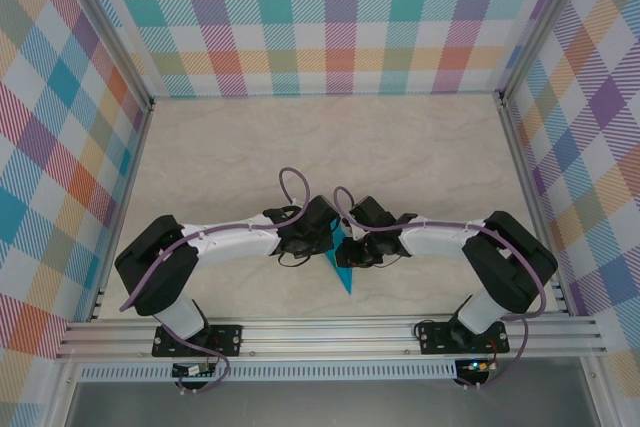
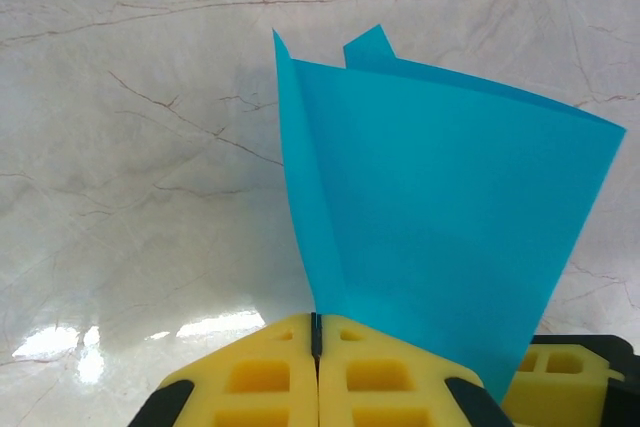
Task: Fold a paper plane with a square sheet of paper (pick it up from the middle)
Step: Move the paper plane to the center of the table.
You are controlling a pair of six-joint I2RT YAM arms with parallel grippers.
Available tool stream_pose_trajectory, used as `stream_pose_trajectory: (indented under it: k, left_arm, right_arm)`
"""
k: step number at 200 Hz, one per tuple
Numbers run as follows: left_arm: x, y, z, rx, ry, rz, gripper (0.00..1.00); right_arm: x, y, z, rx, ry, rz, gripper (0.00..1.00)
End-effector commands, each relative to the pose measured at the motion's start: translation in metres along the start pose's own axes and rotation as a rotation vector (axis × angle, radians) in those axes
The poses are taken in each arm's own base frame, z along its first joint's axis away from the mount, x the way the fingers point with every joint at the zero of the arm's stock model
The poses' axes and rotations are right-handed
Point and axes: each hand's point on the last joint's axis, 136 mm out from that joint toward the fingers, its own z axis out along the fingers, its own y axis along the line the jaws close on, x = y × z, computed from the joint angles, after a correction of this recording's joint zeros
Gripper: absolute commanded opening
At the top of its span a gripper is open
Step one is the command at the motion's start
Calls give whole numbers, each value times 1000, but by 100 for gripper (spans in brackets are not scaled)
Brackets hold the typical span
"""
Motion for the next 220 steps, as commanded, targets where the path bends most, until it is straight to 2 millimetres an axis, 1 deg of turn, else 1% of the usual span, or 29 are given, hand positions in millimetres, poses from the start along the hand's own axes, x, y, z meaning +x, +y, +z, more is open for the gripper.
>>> stream_pose_trajectory:
  k: [1, 20, 56, 75, 83, 97, 103, 129, 143, 157, 183, 192, 205, 220]
  left_arm:
    - [-4, 5, -6, 5, -12, -20, 6]
    - [-4, 4, -7, 10, -13, -21, 7]
    - [-6, -1, -14, 36, -20, -16, 17]
    - [-10, -5, -23, 64, -41, -19, 24]
    - [-13, -6, -29, 73, -54, -21, 29]
    - [-17, -6, -40, 85, -82, -26, 33]
    - [-19, -4, -44, 87, -94, -30, 36]
    - [-26, 12, -63, 55, -161, -51, 42]
    - [-28, 21, -70, 39, -195, -63, 44]
    - [-31, 33, -76, 12, -228, -81, 44]
    - [-31, 53, -84, -16, -269, -110, 50]
    - [-30, 58, -86, -16, -274, -117, 50]
    - [-29, 65, -88, -23, -281, -126, 51]
    - [-28, 75, -91, -32, -294, -140, 56]
  right_arm:
    - [-1, 4, -2, 10, 6, -17, 18]
    - [-1, 5, -3, 11, 9, -20, 14]
    - [-4, 5, -8, 30, 0, -20, 5]
    - [-6, 1, -14, 66, -17, -19, 4]
    - [-7, -1, -18, 86, -27, -19, 4]
    - [-11, -3, -26, 122, -53, -28, 3]
    - [-13, -5, -30, 146, -64, -28, 3]
    - [-24, -20, -48, 285, -108, -14, 3]
    - [-31, -25, -56, 351, -126, -7, 3]
    - [-41, -26, -62, 402, -141, -4, 3]
    - [-58, -31, -70, 509, -148, 20, 3]
    - [-64, -34, -72, 543, -147, 34, 3]
    - [-74, -36, -72, 551, -147, 53, 2]
    - [-85, -37, -68, 533, -139, 74, 0]
